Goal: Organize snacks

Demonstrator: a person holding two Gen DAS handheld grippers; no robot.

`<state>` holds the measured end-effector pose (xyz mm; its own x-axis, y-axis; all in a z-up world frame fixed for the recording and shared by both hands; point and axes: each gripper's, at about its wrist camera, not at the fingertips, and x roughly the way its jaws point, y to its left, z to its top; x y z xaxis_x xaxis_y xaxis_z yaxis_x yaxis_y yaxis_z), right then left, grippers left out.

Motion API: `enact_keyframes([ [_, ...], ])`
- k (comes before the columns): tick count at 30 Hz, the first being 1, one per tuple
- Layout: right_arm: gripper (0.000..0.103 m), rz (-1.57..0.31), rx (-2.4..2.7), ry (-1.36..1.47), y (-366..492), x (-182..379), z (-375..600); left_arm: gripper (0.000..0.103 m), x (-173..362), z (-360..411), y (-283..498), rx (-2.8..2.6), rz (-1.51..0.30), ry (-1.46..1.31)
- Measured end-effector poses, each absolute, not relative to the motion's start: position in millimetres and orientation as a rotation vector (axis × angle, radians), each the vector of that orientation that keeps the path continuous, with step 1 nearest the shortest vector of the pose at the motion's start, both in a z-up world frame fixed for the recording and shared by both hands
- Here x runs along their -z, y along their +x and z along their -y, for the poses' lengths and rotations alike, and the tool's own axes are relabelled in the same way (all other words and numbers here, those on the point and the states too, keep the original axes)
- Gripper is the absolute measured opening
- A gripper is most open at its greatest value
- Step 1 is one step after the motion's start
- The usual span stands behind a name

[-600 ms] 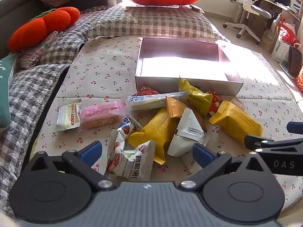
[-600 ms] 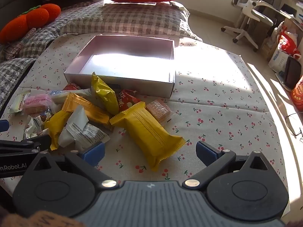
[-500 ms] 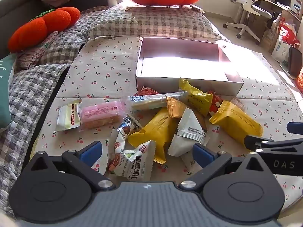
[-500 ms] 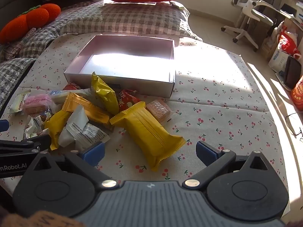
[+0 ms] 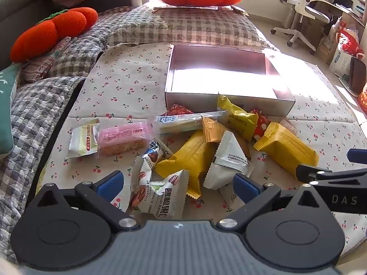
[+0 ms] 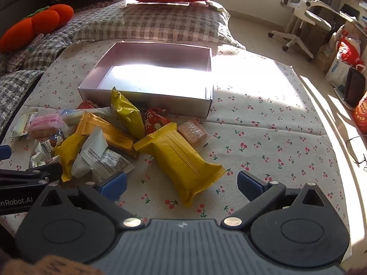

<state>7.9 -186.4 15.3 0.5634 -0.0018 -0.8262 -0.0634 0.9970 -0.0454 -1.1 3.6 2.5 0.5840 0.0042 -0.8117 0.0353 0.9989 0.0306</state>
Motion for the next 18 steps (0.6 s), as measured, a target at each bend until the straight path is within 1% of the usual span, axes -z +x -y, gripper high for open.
enact_keyframes([
  [18,0.102,-0.974,-0.036,-0.072,7.6,-15.1,186.8,0.103,0.2,-1.3,0.2,0.016,-0.948,0.044],
])
